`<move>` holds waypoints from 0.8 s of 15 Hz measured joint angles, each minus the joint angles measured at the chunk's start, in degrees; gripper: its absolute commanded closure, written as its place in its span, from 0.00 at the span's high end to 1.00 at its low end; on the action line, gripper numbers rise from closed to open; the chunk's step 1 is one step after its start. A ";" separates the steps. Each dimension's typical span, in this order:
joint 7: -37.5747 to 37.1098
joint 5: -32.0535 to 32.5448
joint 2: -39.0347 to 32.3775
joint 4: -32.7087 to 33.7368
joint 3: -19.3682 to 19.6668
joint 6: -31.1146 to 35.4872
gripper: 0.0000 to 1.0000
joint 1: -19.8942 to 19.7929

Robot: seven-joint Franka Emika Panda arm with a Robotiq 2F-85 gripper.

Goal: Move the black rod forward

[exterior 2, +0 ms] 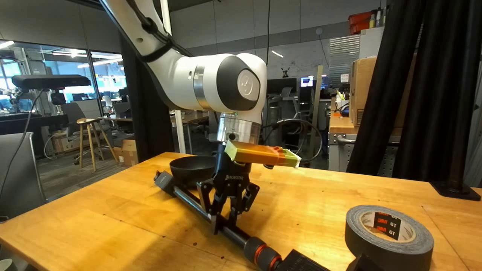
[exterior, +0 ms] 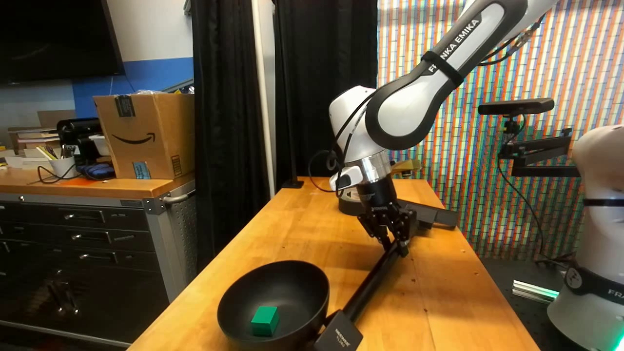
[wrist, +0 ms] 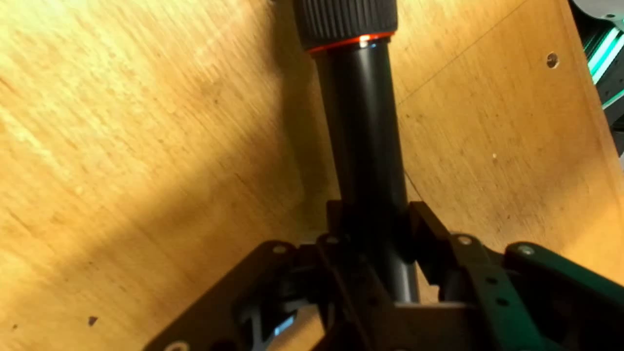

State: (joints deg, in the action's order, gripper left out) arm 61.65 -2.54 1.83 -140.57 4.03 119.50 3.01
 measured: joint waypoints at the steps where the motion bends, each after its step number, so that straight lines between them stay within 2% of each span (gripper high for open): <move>1: 0.04 0.00 -0.28 0.34 0.00 -0.03 0.12 -0.13; 12: 0.48 1.22 -4.13 5.41 0.00 -1.04 0.12 -2.29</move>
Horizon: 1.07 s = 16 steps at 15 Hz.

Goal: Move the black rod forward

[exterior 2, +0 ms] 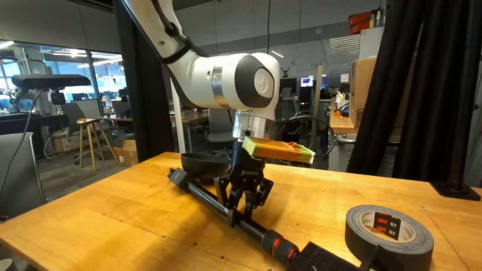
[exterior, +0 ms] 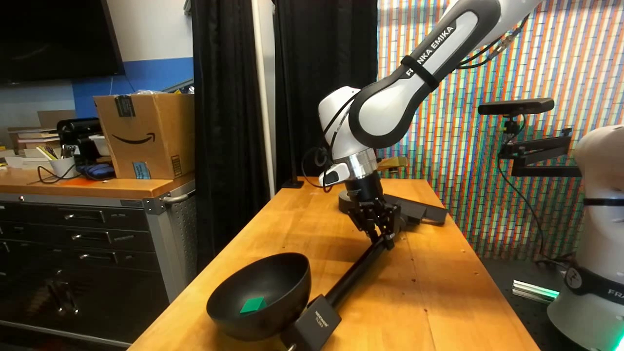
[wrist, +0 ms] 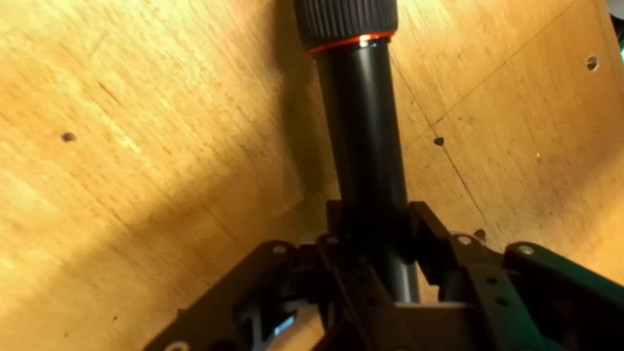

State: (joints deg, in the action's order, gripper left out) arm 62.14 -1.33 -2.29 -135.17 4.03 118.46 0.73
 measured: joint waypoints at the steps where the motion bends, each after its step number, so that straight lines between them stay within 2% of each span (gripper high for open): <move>1: 0.00 0.12 -0.20 0.28 0.00 -0.04 0.12 -0.18; 3: 0.00 0.34 -0.52 0.70 0.00 -0.06 0.15 -0.48; 4: 0.00 0.47 -0.61 0.86 0.00 -0.06 0.51 -0.59; 5: 0.03 0.62 -0.65 0.96 0.00 -0.06 0.61 -0.68; 6: 0.00 0.77 -0.65 1.06 0.00 -0.06 0.40 -0.78; 8: -0.01 0.77 -0.69 0.90 -0.01 -0.01 0.56 -0.84; 9: -0.01 0.77 -0.69 0.82 -0.02 -0.01 0.61 -0.84; 16: -0.01 0.77 -0.69 0.80 -0.04 -0.01 0.61 -0.84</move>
